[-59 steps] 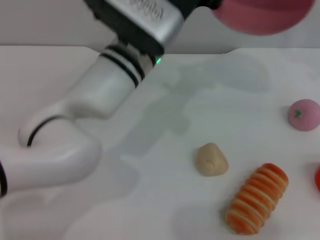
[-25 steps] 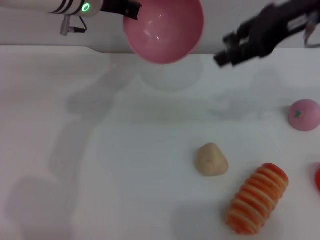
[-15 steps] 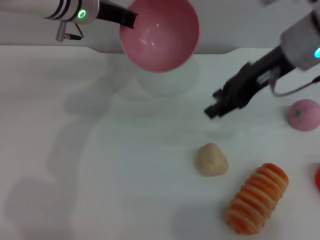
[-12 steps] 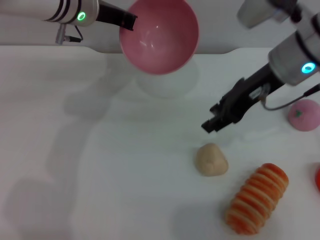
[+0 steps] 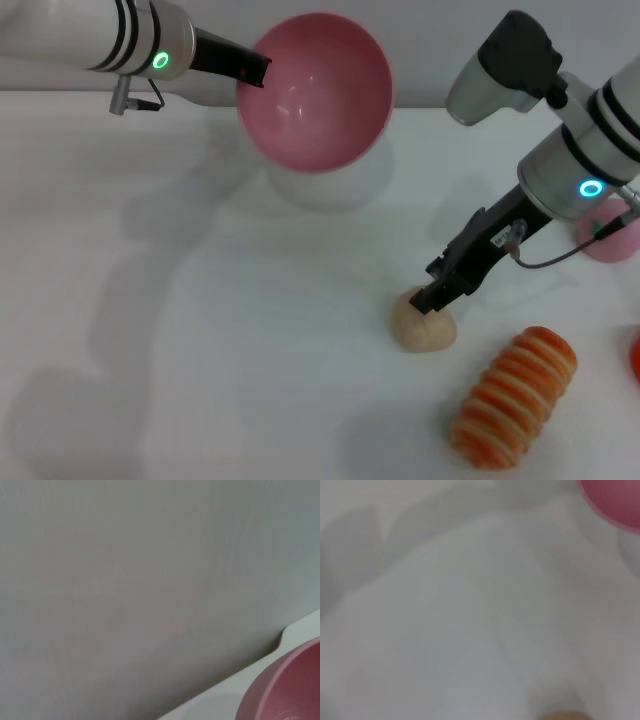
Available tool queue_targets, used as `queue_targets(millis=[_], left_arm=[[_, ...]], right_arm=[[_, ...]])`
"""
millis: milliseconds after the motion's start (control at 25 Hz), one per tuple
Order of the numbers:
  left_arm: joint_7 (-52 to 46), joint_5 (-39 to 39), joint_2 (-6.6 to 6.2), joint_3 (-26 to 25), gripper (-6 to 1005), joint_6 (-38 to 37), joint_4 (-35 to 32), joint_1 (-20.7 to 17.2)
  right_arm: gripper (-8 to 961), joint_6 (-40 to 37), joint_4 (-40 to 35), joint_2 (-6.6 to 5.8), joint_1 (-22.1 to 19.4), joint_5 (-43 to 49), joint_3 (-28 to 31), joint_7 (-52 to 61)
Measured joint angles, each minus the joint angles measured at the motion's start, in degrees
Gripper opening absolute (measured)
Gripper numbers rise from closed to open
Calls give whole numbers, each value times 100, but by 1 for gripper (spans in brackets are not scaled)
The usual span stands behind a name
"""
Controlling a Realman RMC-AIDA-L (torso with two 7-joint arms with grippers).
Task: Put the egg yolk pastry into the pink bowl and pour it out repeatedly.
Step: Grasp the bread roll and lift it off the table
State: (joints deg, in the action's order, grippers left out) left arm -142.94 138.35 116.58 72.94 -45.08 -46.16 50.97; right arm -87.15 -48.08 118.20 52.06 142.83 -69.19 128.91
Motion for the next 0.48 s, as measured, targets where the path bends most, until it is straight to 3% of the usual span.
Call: queue_targets(millis=[480], left_arm=[[11,-1,49,18,41,-40,-21,-78]], right_arm=[[446,404,647,18,89,22,-229,87]])
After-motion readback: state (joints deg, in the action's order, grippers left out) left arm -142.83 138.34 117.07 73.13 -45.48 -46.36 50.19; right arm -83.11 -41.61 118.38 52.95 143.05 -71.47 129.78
